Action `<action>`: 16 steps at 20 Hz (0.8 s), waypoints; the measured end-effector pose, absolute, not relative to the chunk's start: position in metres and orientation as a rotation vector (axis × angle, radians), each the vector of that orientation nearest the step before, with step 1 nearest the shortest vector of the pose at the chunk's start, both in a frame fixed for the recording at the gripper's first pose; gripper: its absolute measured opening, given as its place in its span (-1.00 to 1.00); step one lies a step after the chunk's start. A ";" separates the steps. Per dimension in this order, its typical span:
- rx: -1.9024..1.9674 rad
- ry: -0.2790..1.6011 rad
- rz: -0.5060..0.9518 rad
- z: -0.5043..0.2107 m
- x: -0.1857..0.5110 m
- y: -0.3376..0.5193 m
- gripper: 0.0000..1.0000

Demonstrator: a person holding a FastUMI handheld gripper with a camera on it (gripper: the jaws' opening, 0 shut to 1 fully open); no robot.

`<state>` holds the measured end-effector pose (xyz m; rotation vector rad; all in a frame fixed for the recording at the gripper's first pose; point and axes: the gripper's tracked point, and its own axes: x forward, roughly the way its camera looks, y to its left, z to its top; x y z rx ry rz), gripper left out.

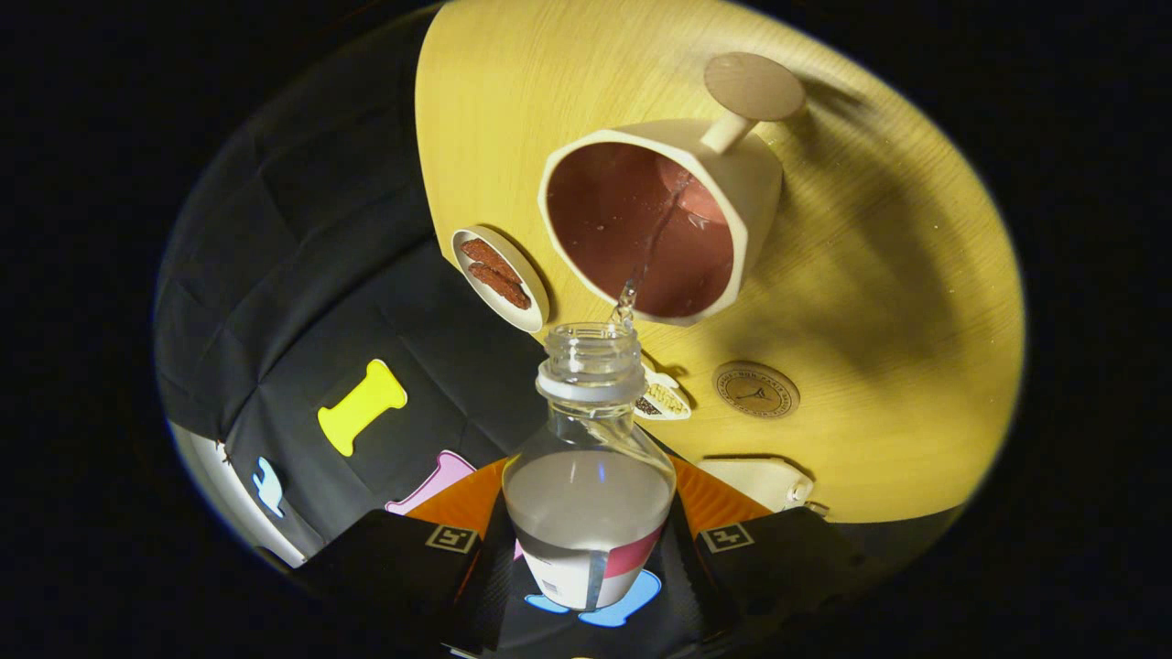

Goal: Take the bottle from table, then pour the juice into the cup, finally place the bottle on the coaster

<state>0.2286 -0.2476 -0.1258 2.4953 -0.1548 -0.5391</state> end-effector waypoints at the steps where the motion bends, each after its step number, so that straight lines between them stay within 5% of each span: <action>1: 2.520 -0.155 -0.537 -0.123 0.229 -0.248 0.46; 16: 2.724 -0.209 -0.571 -0.108 0.220 -0.265 0.46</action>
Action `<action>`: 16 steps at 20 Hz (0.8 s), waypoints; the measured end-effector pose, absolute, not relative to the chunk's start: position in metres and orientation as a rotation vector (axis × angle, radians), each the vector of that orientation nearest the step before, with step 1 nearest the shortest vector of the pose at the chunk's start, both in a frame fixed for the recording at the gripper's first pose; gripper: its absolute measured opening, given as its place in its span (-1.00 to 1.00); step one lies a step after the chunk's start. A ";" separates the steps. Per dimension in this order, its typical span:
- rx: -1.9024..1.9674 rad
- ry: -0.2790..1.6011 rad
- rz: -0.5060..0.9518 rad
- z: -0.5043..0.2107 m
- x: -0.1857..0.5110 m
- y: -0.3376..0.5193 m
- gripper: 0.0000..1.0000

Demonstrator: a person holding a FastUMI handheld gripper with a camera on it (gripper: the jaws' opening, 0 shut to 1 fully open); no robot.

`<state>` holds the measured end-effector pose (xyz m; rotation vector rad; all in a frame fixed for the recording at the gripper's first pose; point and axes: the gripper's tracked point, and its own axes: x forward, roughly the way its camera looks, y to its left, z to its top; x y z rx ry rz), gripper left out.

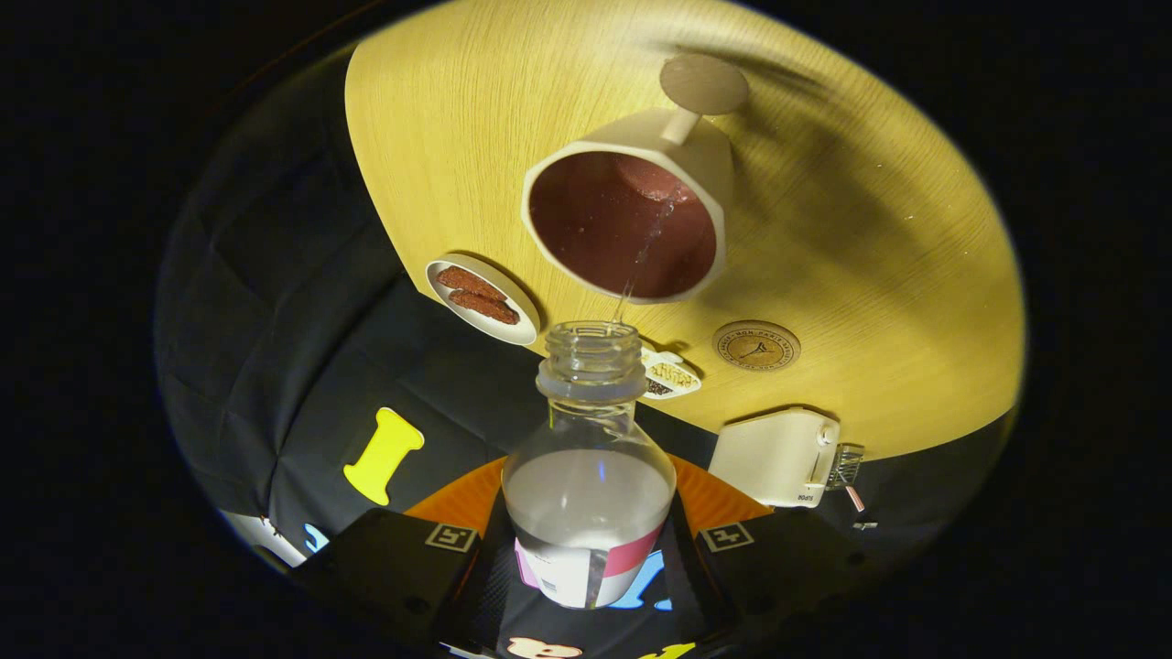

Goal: Take the bottle from table, then pour the juice into the cup, finally place the bottle on the coaster

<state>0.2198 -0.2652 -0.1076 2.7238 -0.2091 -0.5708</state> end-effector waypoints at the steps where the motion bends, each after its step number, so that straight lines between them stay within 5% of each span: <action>1: 2.729 -0.214 -0.570 -0.105 0.220 -0.265 0.46; 16: 2.703 -0.233 -0.537 -0.081 0.218 -0.262 0.46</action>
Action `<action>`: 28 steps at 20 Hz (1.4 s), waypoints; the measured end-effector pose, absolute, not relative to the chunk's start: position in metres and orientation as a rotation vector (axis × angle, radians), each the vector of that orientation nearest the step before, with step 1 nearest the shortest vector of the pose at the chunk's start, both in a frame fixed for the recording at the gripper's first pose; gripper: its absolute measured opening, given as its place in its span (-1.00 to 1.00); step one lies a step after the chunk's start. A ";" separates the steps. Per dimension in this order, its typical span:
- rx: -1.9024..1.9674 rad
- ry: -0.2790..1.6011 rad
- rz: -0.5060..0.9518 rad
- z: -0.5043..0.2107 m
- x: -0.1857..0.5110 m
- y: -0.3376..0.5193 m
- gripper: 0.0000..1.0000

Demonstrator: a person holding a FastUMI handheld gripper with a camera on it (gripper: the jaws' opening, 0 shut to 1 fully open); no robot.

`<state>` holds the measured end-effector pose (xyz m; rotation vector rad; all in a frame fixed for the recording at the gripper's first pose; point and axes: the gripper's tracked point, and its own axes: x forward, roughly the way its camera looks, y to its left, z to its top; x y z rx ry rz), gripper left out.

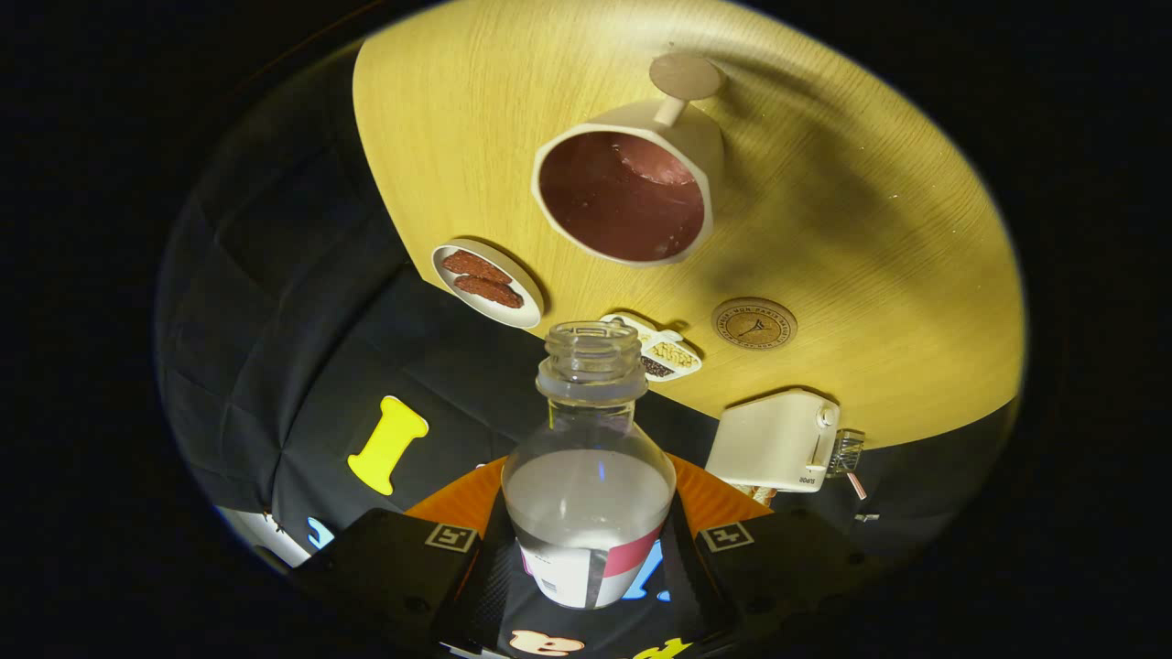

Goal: Take the bottle from table, then pour the juice into the cup, finally place the bottle on the coaster

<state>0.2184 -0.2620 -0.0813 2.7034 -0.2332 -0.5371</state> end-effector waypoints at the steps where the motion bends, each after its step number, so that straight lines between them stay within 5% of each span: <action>1: 2.694 -0.249 -0.535 -0.079 0.217 -0.264 0.46; 9: 2.371 -0.332 -0.545 -0.060 0.206 -0.257 0.45; 28: 0.707 0.090 -0.382 -0.008 0.205 -0.165 0.45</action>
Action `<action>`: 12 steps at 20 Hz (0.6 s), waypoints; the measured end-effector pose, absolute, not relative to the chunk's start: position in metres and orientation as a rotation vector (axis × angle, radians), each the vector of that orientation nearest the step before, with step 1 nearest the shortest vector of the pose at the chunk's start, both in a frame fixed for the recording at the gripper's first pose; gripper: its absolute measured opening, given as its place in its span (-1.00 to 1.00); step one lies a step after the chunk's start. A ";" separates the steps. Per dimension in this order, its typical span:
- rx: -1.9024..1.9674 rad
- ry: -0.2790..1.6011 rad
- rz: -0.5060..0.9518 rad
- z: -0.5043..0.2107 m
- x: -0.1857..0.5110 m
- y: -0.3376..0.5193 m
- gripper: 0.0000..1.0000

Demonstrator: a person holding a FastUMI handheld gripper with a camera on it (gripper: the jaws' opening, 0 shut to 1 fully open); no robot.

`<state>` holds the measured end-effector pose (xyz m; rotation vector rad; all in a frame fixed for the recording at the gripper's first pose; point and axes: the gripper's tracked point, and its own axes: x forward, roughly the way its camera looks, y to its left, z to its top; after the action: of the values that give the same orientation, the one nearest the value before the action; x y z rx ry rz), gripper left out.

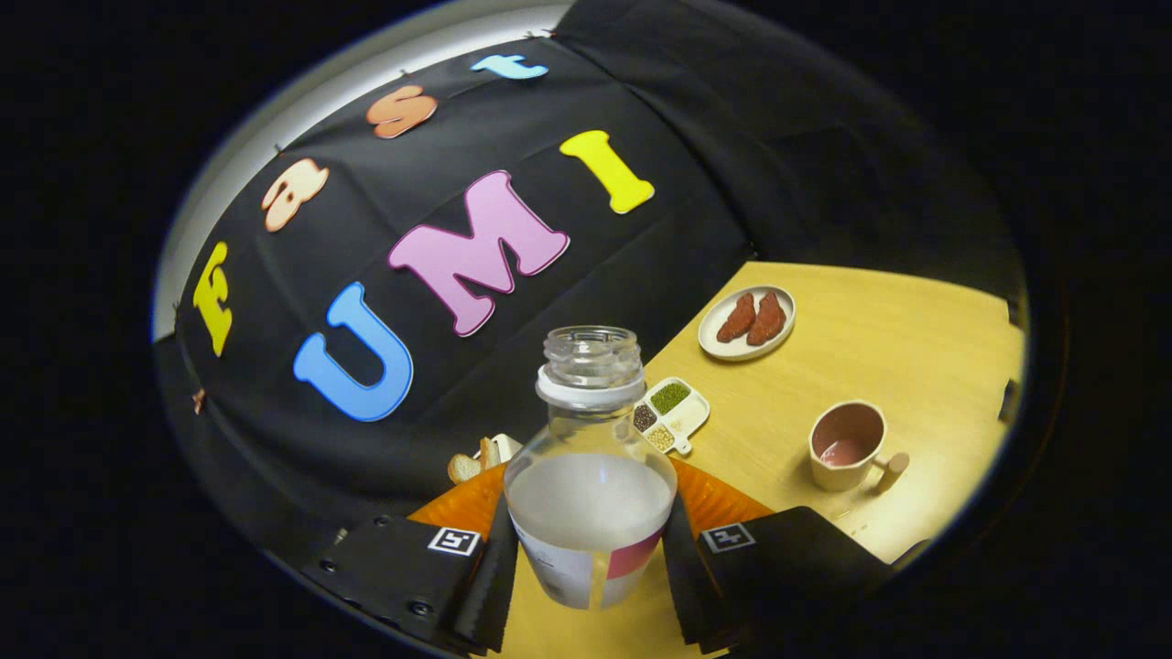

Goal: Take the bottle from table, then pour the juice into the cup, finally place the bottle on the coaster

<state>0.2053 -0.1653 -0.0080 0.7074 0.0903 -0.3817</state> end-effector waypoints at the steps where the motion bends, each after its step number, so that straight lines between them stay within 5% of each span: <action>1: 0.651 0.089 -0.379 -0.007 0.209 -0.165 0.45; 12: -0.058 0.048 -0.402 -0.053 0.270 -0.170 0.45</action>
<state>0.2700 -0.1697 -0.0528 -0.0583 0.0484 -0.4018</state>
